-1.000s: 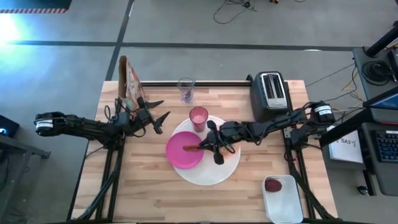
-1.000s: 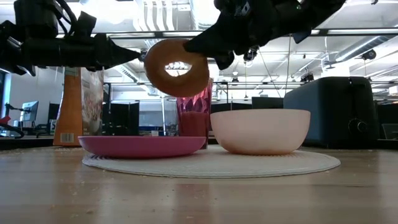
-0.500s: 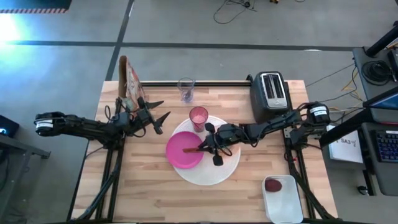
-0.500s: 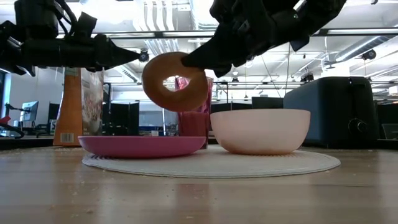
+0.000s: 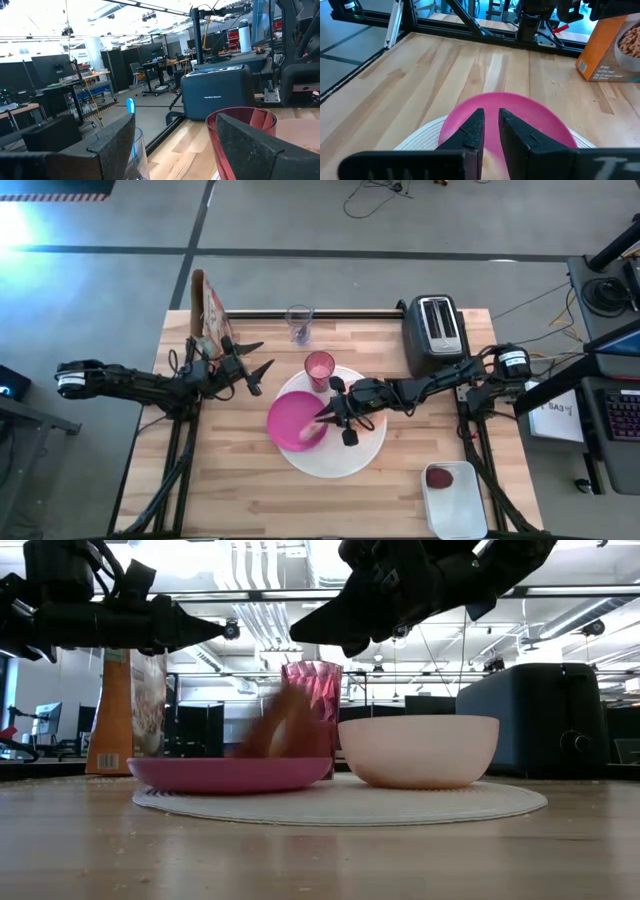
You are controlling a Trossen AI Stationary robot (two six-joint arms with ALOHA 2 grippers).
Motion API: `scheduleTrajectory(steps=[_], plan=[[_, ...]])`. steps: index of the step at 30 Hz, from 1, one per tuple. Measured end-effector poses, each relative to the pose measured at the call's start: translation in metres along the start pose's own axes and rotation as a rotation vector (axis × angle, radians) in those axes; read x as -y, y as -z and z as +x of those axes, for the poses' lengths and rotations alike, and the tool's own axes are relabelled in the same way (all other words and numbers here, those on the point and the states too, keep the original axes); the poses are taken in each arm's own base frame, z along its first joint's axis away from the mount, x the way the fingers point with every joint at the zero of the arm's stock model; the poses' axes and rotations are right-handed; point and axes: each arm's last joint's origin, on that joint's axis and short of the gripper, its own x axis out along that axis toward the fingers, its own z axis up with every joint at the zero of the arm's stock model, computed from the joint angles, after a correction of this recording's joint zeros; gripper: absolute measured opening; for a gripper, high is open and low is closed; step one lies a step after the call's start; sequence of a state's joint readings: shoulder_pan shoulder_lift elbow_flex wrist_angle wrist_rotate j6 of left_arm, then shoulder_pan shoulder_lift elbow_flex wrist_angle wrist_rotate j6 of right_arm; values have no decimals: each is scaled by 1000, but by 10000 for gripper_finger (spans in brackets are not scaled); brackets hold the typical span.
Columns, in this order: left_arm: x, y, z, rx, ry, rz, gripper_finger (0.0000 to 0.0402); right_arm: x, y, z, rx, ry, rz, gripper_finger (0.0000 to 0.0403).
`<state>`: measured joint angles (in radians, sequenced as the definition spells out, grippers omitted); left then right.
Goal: Arrange a breakfast setting
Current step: Put the bagel from the toaster onto the pink plate on the placemat
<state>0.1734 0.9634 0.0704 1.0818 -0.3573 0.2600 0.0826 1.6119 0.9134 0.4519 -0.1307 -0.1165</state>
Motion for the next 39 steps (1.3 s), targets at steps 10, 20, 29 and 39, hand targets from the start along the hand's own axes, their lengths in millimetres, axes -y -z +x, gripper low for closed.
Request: scheduleTrajectory(steps=[10, 20, 29, 39], plan=[[0, 0, 0, 1, 0, 0, 261, 0, 0, 0, 3, 1, 7, 22], [0, 0, 0, 2, -1, -1, 261, 3, -9, -6, 28, 94, 28, 100], [0, -1, 0, 5, -2, -13, 261, 18, -28, -27, 94, 200, 156, 123], [0, -19, 12, 55, -6, -43, 261, 61, -42, -61, 180, 419, 400, 136]])
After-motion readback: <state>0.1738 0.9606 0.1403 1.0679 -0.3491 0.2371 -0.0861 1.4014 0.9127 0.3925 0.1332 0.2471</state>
